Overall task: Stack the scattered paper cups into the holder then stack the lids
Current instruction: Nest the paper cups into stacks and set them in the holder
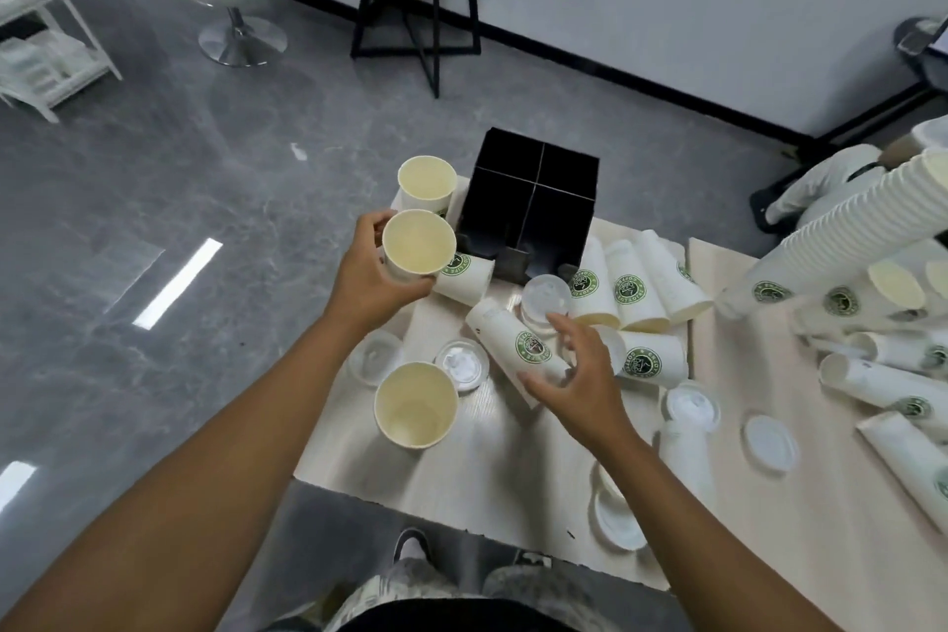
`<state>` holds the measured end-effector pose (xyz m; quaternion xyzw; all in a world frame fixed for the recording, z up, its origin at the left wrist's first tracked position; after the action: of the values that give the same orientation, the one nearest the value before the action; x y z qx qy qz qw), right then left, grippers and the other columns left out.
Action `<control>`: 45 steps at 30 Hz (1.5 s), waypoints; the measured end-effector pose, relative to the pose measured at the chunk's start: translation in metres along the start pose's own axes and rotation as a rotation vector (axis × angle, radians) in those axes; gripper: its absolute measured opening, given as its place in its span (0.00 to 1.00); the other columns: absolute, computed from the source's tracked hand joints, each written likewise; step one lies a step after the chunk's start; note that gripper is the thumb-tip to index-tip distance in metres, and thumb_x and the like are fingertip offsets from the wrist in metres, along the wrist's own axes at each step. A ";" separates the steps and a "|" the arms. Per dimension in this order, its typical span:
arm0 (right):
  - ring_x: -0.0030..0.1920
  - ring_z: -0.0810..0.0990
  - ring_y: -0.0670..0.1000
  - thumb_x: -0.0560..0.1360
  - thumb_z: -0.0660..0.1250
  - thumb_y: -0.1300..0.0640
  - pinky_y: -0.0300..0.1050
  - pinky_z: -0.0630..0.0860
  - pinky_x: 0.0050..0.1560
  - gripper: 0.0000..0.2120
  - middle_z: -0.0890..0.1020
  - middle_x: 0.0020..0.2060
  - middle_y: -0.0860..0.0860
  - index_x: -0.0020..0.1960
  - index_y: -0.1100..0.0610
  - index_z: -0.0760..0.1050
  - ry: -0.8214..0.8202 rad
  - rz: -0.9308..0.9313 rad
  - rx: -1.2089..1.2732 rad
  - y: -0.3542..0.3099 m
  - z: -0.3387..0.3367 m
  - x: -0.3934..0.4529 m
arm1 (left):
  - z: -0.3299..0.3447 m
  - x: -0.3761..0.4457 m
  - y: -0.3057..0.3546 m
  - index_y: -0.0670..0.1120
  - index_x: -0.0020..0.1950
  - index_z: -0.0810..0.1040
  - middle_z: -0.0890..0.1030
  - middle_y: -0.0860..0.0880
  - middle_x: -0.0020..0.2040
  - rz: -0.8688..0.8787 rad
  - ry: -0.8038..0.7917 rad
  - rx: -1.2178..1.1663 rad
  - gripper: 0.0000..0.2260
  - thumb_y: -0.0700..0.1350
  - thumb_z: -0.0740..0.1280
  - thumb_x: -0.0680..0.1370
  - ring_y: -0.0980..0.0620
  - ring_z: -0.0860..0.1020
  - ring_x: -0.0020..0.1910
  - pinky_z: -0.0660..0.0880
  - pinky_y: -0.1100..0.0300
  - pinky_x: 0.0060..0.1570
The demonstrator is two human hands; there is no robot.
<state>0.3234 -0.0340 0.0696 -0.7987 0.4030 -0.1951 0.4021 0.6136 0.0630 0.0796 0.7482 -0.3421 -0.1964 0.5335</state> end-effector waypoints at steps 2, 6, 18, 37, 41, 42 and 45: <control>0.66 0.69 0.51 0.65 0.78 0.41 0.49 0.71 0.64 0.39 0.72 0.65 0.46 0.73 0.41 0.68 0.022 0.050 -0.079 0.017 -0.003 -0.006 | 0.006 -0.001 0.011 0.53 0.68 0.68 0.75 0.64 0.62 0.037 -0.047 0.013 0.39 0.41 0.85 0.64 0.65 0.75 0.62 0.73 0.72 0.57; 0.69 0.65 0.55 0.66 0.78 0.42 0.48 0.68 0.66 0.43 0.69 0.68 0.51 0.77 0.46 0.66 -0.016 0.169 -0.178 0.043 0.006 -0.013 | 0.023 -0.012 0.021 0.55 0.69 0.67 0.76 0.56 0.65 0.118 -0.192 0.105 0.41 0.40 0.84 0.64 0.58 0.76 0.63 0.73 0.65 0.59; 0.58 0.72 0.62 0.66 0.78 0.42 0.52 0.75 0.51 0.35 0.71 0.58 0.56 0.66 0.52 0.68 -0.066 0.116 -0.472 0.076 0.031 -0.009 | 0.028 -0.032 0.027 0.52 0.72 0.68 0.75 0.57 0.66 0.135 -0.280 0.198 0.40 0.42 0.85 0.65 0.58 0.75 0.63 0.71 0.69 0.60; 0.65 0.71 0.45 0.62 0.80 0.45 0.40 0.71 0.63 0.41 0.70 0.65 0.32 0.71 0.42 0.66 0.174 -0.332 0.028 -0.101 -0.093 -0.002 | -0.041 -0.048 0.120 0.55 0.67 0.71 0.77 0.60 0.65 0.226 -0.038 0.048 0.38 0.46 0.86 0.63 0.65 0.77 0.61 0.73 0.72 0.54; 0.68 0.72 0.44 0.63 0.85 0.48 0.40 0.74 0.63 0.41 0.69 0.69 0.32 0.71 0.46 0.69 0.132 -0.505 0.062 -0.158 -0.105 -0.005 | -0.076 -0.056 0.151 0.55 0.67 0.72 0.79 0.59 0.64 0.308 0.029 0.059 0.37 0.42 0.86 0.64 0.64 0.77 0.60 0.74 0.71 0.55; 0.68 0.72 0.45 0.63 0.85 0.48 0.42 0.75 0.63 0.41 0.68 0.70 0.32 0.70 0.45 0.69 0.120 -0.543 0.073 -0.171 -0.105 -0.006 | -0.084 -0.058 0.158 0.56 0.67 0.72 0.79 0.60 0.64 0.328 0.044 0.057 0.38 0.43 0.86 0.63 0.63 0.78 0.61 0.75 0.69 0.56; 0.69 0.73 0.48 0.62 0.84 0.45 0.51 0.78 0.63 0.41 0.68 0.71 0.35 0.70 0.44 0.70 0.087 -0.631 0.118 -0.200 -0.098 -0.011 | -0.110 -0.072 0.174 0.59 0.67 0.72 0.79 0.60 0.65 0.367 0.087 0.037 0.38 0.52 0.84 0.61 0.58 0.78 0.63 0.76 0.63 0.57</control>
<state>0.3514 -0.0022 0.2882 -0.8505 0.1403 -0.3670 0.3497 0.5839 0.1540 0.2755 0.6906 -0.4528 -0.0569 0.5611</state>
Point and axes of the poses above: each hand's wrist, its own x-axis towards the middle knuckle, its own z-axis out of the palm, y = z × x, the point moved 2 cm from there along x, towards the middle knuckle
